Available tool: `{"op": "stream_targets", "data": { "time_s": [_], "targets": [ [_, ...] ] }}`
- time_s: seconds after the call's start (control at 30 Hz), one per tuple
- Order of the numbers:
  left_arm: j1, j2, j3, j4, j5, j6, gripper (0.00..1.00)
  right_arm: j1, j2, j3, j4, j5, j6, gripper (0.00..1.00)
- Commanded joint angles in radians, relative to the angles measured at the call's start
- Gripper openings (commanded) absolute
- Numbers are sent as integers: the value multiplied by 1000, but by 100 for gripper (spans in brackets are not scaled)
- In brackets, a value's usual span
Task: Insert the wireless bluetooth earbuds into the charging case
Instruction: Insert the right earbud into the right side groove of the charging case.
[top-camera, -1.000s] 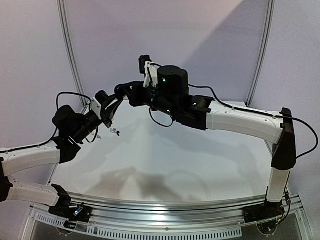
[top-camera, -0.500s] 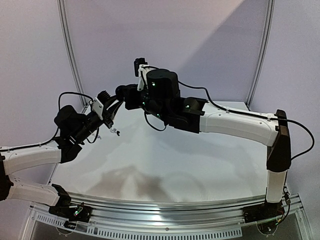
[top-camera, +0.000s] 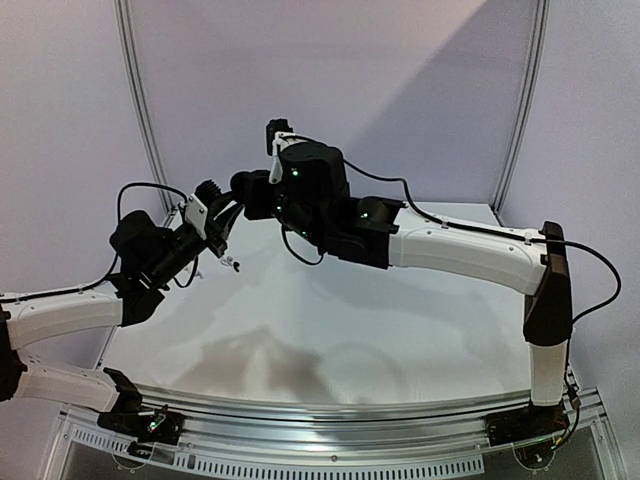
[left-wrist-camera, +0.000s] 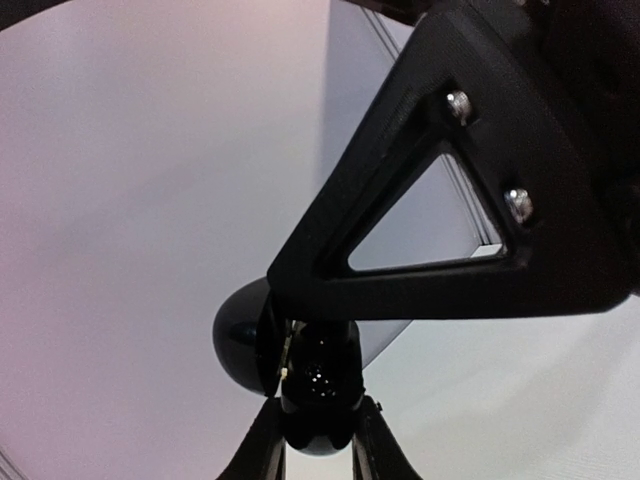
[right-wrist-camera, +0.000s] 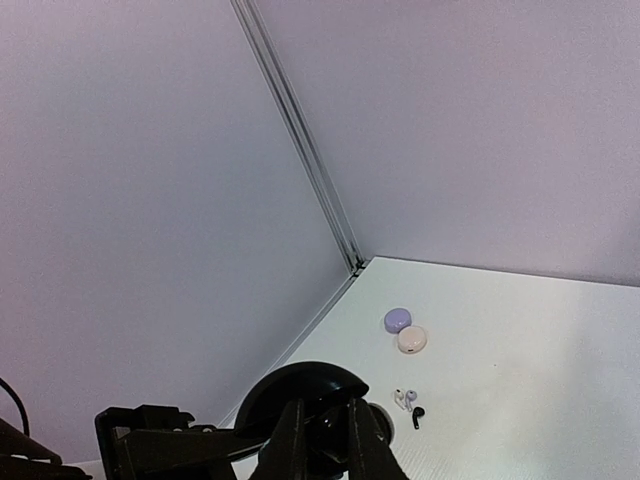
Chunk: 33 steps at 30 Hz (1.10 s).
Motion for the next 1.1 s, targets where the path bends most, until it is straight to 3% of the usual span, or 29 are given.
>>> {"op": "stream_targets", "data": {
  "time_s": [0.0, 0.9, 1.07],
  "targets": [
    [-24, -8, 15, 89, 35, -30, 0, 7, 55, 6, -73, -2, 22, 6],
    [-23, -21, 6, 76, 83, -76, 0, 7, 51, 3, -55, 30, 0, 20],
    [-23, -23, 8, 61, 92, -99, 0, 6, 44, 2, -57, 50, -23, 29]
  ]
}}
